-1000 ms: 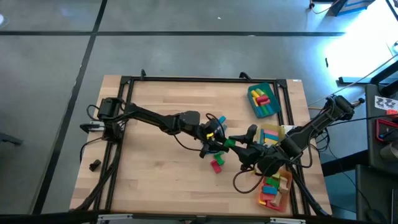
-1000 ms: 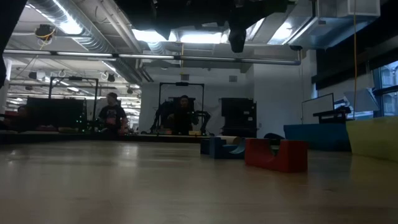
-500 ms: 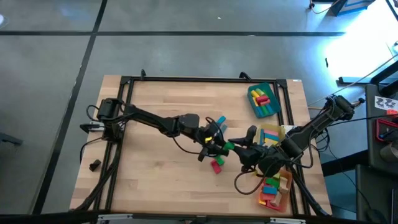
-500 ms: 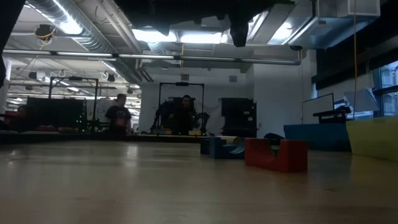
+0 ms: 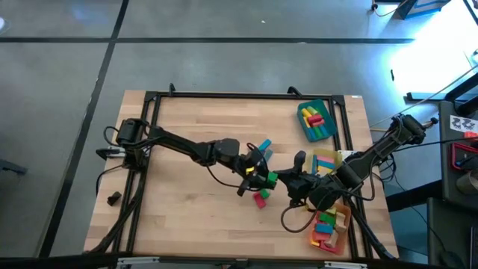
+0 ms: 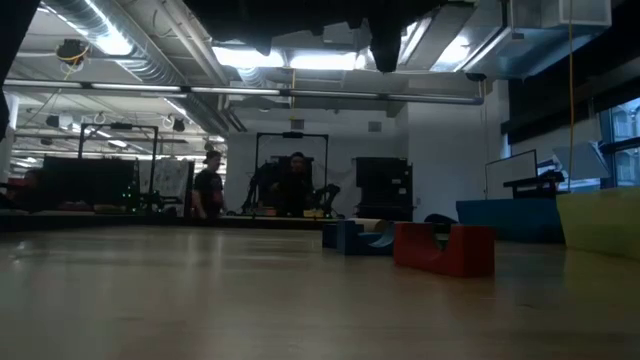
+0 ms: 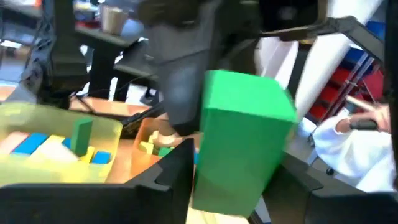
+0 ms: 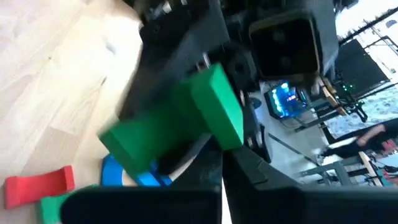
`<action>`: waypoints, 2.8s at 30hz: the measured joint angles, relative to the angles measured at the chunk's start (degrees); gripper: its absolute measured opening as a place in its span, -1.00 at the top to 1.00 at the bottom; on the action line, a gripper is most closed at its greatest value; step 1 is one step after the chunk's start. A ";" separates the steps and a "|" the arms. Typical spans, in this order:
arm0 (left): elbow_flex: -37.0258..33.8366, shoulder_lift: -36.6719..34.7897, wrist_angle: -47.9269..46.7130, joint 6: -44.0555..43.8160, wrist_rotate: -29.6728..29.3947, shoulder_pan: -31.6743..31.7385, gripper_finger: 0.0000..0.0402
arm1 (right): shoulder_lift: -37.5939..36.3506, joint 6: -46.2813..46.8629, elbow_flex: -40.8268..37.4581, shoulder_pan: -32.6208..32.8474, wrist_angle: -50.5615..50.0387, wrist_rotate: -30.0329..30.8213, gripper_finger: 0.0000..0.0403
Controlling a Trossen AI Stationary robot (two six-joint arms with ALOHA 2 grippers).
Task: Sort blocks by size
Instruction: Put the green arch block into the orange bin
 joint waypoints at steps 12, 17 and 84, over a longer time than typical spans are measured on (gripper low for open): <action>0.00 0.01 -4.52 -1.34 -0.73 0.03 -0.08 | 0.00 0.09 0.02 0.04 -0.03 -0.30 0.98; 0.00 0.01 -4.42 -0.80 -0.62 0.39 -0.09 | 0.00 0.09 0.02 0.04 -0.14 -0.31 0.98; -6.08 -6.93 -69.08 2.27 -19.81 -15.11 -0.09 | 0.02 27.35 0.02 -6.36 -14.11 -23.49 0.41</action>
